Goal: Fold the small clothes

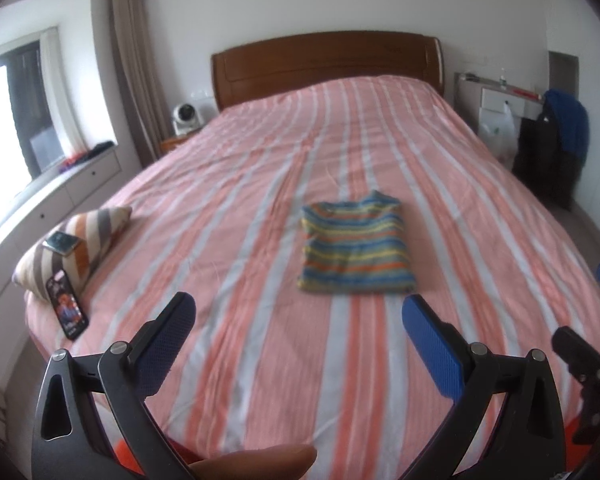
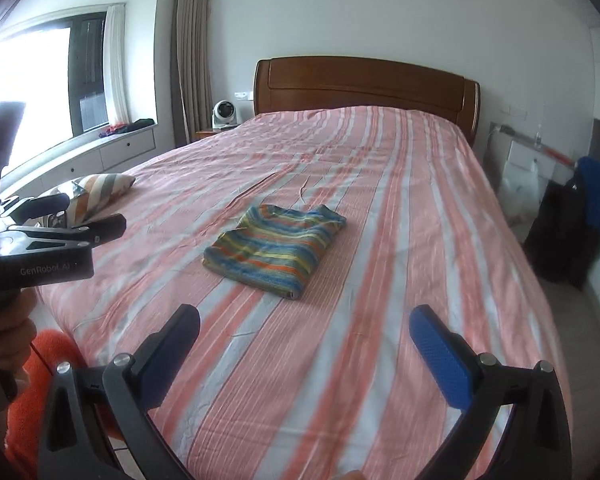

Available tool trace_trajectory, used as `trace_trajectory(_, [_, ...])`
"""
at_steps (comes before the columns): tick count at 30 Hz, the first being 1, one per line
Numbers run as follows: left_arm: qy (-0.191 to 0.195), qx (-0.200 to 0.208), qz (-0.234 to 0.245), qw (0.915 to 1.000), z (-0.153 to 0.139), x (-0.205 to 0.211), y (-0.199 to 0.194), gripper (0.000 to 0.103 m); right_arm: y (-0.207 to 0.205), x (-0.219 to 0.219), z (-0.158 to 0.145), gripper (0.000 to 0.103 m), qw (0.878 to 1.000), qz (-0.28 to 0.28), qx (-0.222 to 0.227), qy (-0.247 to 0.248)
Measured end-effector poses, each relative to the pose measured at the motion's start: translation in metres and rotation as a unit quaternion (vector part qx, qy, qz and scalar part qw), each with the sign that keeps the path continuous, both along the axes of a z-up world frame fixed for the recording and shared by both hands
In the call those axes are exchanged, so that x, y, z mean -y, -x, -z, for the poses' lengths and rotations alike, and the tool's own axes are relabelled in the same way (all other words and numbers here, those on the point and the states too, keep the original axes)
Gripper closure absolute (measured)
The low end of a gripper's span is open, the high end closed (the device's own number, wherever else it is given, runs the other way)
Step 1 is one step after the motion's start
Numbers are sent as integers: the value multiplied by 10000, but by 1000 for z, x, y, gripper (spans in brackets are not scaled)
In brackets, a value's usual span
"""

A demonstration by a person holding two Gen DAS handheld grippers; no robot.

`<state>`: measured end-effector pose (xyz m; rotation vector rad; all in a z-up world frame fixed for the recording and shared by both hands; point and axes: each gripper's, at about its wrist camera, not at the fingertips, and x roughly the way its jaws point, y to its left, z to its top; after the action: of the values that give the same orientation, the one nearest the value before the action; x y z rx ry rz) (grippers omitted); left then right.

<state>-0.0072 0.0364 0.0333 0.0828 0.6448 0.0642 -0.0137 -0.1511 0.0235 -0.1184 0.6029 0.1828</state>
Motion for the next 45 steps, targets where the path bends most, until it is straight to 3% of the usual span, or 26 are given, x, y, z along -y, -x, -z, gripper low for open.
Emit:
trace_trajectory(4, [228, -225, 37, 9995, -3, -3, 12, 0, 15, -2, -5, 0, 9998, -23, -50, -187])
trace_trajectory(9, [203, -424, 109, 9988, -8, -5, 32, 0, 29, 2, -22, 0, 9967, 67, -417, -691])
trace_trajectory(14, [-3, -381, 105, 9992, -6, -5, 46, 0, 45, -14, -44, 0, 9989, -53, -243, -391])
trace_trajectory(18, [-74, -164, 230, 9996, -8, -3, 55, 0, 43, -18, -42, 0, 9985, -156, -284, -436])
trace_trajectory(21, [-228, -55, 228, 9995, -9, 1, 59, 0, 46, -12, -42, 0, 9975, -174, -42, -686])
trace_trajectory(24, [90, -117, 315, 9994, -10, 1, 57, 0, 49, -3, -44, 0, 9959, -107, 131, -890])
trace_trajectory(26, [142, -134, 334, 9993, -10, 2, 56, 0, 44, 1, -39, 0, 9952, -135, -75, -964])
trace_trajectory(29, [-147, -63, 301, 9994, -9, 6, 57, 0, 36, 1, -29, 0, 9933, -156, -447, -1051])
trace_trajectory(33, [-382, -94, 363, 9986, -5, 13, 57, 0, 33, 0, -23, 0, 9937, -57, -592, -948])
trace_trajectory(41, [99, -415, 83, 9991, -4, -5, 45, 0, 25, -23, -27, 0, 9962, -86, -744, -449])
trace_trajectory(45, [16, -505, -108, 9987, 5, -10, 41, 0, 24, -31, -30, 0, 9975, -72, -642, -287])
